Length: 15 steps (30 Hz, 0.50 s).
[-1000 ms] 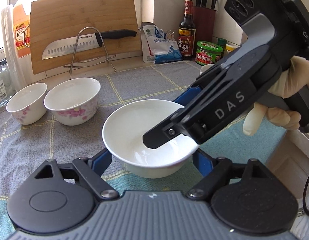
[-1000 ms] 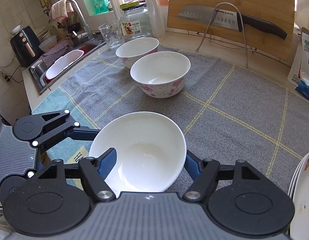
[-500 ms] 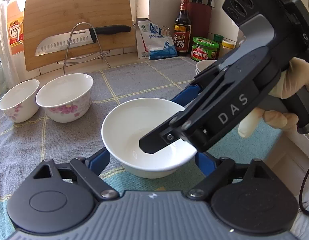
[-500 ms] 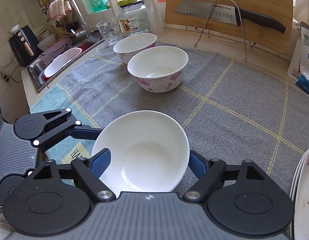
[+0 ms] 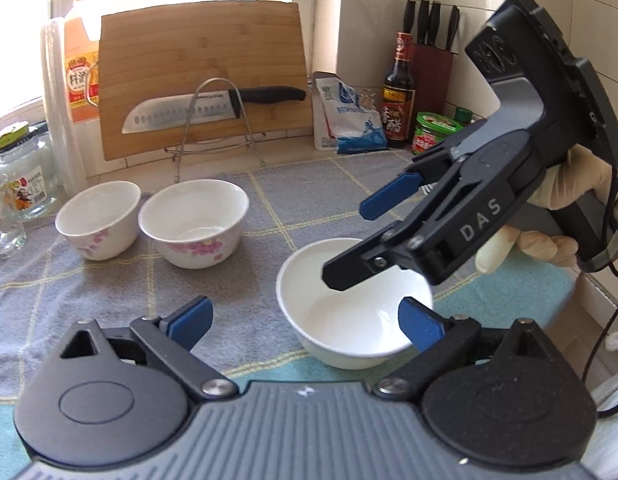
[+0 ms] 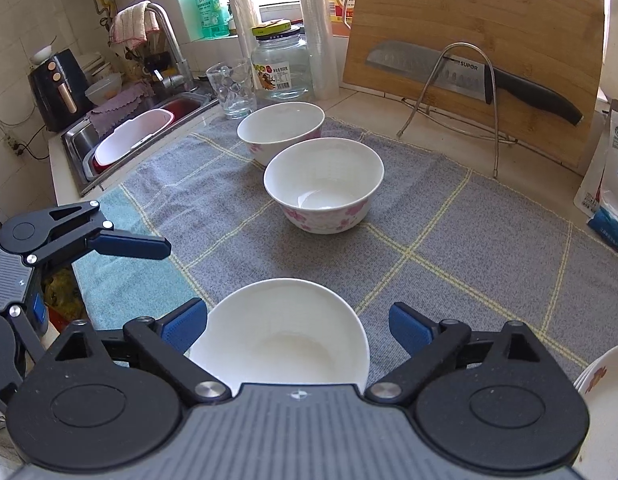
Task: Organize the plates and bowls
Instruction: 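Lift the bowl with the right tool and carry it toward another bowl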
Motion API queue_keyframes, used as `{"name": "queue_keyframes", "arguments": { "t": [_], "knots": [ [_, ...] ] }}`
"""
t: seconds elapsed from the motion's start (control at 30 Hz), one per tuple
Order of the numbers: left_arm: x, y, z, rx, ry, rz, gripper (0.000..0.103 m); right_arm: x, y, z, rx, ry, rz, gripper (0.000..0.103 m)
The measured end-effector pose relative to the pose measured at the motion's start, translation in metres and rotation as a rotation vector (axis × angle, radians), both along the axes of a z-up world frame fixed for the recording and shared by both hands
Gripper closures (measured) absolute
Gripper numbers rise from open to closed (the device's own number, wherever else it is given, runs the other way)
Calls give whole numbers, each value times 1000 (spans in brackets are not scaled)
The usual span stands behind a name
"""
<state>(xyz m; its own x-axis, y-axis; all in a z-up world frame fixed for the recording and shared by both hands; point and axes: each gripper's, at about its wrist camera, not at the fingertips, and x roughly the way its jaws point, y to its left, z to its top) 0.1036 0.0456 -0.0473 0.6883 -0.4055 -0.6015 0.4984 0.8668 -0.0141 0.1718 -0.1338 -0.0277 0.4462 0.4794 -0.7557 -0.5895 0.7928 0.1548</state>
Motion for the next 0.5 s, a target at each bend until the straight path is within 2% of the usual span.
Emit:
{"name": "queue_keyframes", "arguments": {
  "t": [0.27, 0.5],
  "knots": [
    [38, 26, 1, 29, -69, 147, 4, 26, 9, 11, -6, -24, 21, 4],
    [71, 32, -12, 47, -79, 176, 4, 52, 17, 12, -39, -33, 22, 4]
  ]
}}
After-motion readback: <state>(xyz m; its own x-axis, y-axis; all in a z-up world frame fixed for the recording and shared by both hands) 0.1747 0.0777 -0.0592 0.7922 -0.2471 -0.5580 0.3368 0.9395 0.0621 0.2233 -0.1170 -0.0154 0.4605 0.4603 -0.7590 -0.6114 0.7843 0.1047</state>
